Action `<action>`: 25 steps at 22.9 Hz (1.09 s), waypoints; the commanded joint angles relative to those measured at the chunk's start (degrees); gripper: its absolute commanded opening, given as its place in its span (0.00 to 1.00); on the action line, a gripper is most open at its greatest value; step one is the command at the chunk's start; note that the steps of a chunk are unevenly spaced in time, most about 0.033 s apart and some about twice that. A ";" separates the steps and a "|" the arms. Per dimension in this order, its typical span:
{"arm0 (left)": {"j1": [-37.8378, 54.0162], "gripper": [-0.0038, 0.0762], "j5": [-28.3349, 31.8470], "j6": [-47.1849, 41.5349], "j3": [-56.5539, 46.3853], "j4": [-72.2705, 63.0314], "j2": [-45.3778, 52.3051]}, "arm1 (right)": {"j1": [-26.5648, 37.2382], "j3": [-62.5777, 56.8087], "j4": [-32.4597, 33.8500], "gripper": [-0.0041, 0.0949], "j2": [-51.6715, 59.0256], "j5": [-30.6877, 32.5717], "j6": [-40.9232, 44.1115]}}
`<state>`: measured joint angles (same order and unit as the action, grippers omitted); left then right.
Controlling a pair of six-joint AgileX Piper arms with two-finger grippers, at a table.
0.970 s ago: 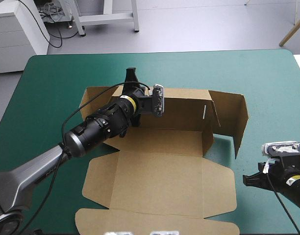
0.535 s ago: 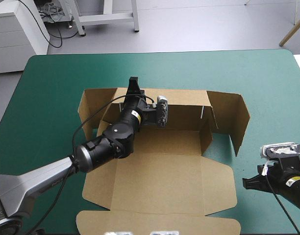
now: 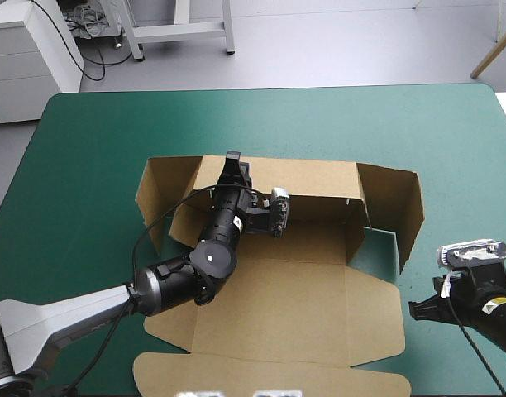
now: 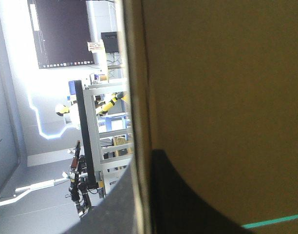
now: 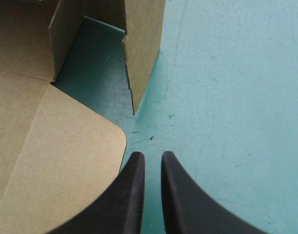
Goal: Fold the box
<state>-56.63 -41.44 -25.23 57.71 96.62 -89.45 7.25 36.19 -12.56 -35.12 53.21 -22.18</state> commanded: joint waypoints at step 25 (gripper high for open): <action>-0.56 0.04 -2.62 -3.41 1.09 1.25 2.31 | -0.16 14.73 -6.20 0.76 -6.70 -0.99 3.27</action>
<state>-56.88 -42.15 -27.76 57.70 96.35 -89.45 7.25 45.07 -17.68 -38.15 53.08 -17.71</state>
